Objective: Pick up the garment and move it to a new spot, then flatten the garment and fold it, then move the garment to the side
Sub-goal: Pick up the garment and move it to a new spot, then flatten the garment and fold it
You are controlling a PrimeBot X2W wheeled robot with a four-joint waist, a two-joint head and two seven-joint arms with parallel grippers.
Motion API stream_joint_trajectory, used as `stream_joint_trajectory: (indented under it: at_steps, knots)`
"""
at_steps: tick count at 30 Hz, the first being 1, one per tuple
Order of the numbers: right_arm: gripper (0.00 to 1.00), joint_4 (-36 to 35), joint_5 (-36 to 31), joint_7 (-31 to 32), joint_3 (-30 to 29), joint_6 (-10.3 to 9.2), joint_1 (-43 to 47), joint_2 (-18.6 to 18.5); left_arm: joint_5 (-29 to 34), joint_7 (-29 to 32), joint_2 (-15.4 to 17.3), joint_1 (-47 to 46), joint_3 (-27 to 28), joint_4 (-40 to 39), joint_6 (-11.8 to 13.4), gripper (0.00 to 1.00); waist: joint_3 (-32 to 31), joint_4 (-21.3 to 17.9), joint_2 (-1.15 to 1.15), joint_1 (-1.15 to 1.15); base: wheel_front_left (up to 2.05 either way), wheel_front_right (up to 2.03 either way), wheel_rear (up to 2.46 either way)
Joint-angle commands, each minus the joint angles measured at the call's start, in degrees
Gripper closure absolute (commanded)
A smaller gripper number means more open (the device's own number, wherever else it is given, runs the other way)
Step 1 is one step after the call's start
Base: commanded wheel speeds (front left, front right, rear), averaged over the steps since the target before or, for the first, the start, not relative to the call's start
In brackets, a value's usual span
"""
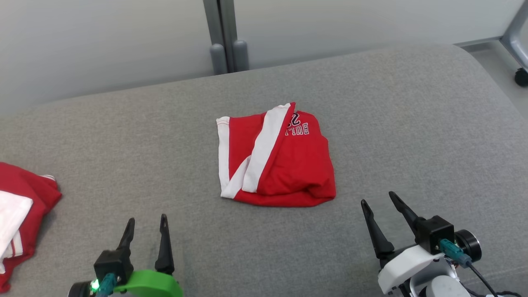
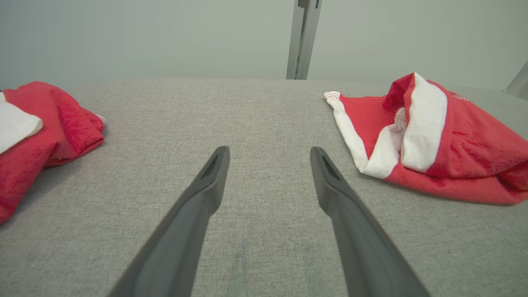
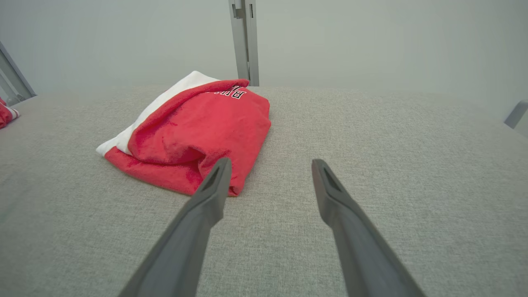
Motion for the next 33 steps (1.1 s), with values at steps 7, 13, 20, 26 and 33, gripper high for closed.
stream_joint_trajectory:
  at_steps: [7,13,20,26,33]
  knots:
    - [0.0,0.67,-0.14,-0.04,-0.55,-0.09,2.32,-0.17,1.02,0.02,0.32,6.37,-0.05,-3.01,-1.2,0.0,-2.44,3.61,0.0,0.0,0.0,0.0,0.0]
    - [0.0,1.13,-0.27,-0.04,-0.5,-0.08,2.76,-0.16,1.05,0.03,0.33,7.24,-1.15,-3.75,-1.39,0.0,-1.81,5.17,0.0,0.0,0.0,0.0,0.0]
    - [0.0,3.42,1.52,-0.04,5.83,-0.08,-3.65,-0.16,0.25,0.03,0.33,3.77,-2.13,-3.9,-0.98,0.0,2.03,8.11,0.0,0.0,0.0,0.0,0.0]
    - [0.0,7.6,5.14,-0.03,9.43,-0.08,-10.91,-0.18,0.0,0.03,0.32,0.39,-3.85,-3.97,-1.51,0.0,6.53,12.57,0.0,0.0,0.0,0.0,0.0]
    - [0.0,13.46,11.28,-0.03,9.28,-0.08,-17.88,-0.22,-0.74,0.03,0.33,-1.84,-5.88,-3.93,-1.19,0.0,10.33,17.21,0.0,0.0,0.0,0.0,0.0]
